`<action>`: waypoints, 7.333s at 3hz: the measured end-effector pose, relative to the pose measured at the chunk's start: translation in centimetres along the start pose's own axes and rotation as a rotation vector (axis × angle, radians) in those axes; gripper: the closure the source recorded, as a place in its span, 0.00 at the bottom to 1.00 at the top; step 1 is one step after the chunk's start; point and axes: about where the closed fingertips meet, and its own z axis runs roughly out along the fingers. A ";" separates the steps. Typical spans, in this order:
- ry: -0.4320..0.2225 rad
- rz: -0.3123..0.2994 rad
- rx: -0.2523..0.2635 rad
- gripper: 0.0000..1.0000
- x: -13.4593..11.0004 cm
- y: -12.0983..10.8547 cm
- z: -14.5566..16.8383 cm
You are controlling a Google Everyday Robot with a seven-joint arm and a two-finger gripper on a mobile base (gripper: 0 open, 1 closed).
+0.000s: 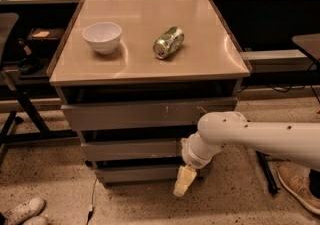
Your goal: Open middle drawer
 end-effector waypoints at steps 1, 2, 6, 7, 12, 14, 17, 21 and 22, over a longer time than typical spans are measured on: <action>0.001 0.010 -0.011 0.00 0.1 -0.2 1.0; 0.002 0.010 -0.010 0.00 0.1 -0.2 1.0; 0.025 0.030 0.118 0.00 0.3 -9.7 8.4; 0.033 0.035 0.110 0.00 0.8 -10.6 11.0; 0.058 0.034 -0.014 0.00 2.0 -5.4 12.6; 0.063 0.036 -0.155 0.00 3.8 3.1 9.7; 0.097 0.023 -0.239 0.00 5.9 8.4 7.9; 0.155 0.088 -0.296 0.00 9.8 13.3 5.2; 0.198 0.158 -0.310 0.00 11.7 15.6 3.7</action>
Offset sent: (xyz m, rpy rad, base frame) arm 0.0220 0.0053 -0.0472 0.0239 -0.0284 -0.0624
